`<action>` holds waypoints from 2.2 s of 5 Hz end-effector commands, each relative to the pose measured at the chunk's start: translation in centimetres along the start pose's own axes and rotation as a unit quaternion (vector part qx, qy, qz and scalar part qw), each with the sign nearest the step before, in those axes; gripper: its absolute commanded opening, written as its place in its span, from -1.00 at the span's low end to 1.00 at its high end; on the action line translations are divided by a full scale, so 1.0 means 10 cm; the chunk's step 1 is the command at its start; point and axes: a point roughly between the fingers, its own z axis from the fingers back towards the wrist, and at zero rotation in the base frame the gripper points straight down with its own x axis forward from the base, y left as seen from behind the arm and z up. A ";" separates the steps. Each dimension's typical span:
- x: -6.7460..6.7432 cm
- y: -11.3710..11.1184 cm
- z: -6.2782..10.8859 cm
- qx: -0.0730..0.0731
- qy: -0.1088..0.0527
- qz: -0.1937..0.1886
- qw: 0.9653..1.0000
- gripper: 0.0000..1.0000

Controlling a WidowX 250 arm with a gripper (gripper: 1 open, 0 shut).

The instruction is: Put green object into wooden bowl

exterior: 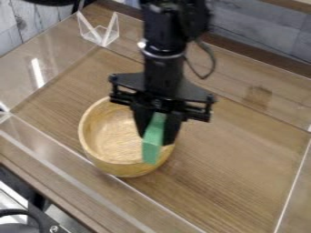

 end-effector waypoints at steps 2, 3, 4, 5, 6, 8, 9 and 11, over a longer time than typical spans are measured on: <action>0.10 0.22 0.02 -0.007 -0.015 -0.045 0.999 -1.00; 0.01 0.13 0.01 -0.008 -0.015 -0.065 0.998 -1.00; -0.08 0.04 -0.02 -0.010 -0.014 -0.084 0.996 -1.00; -0.07 -0.09 -0.09 -0.010 -0.011 -0.063 0.998 -1.00; -0.06 -0.14 -0.18 -0.006 -0.007 -0.039 0.999 -1.00; -0.04 -0.05 -0.13 -0.006 -0.003 -0.024 1.000 -1.00; 0.00 0.15 -0.05 -0.005 -0.001 -0.032 0.999 -1.00; 0.10 0.17 -0.22 -0.006 0.005 0.014 1.000 -1.00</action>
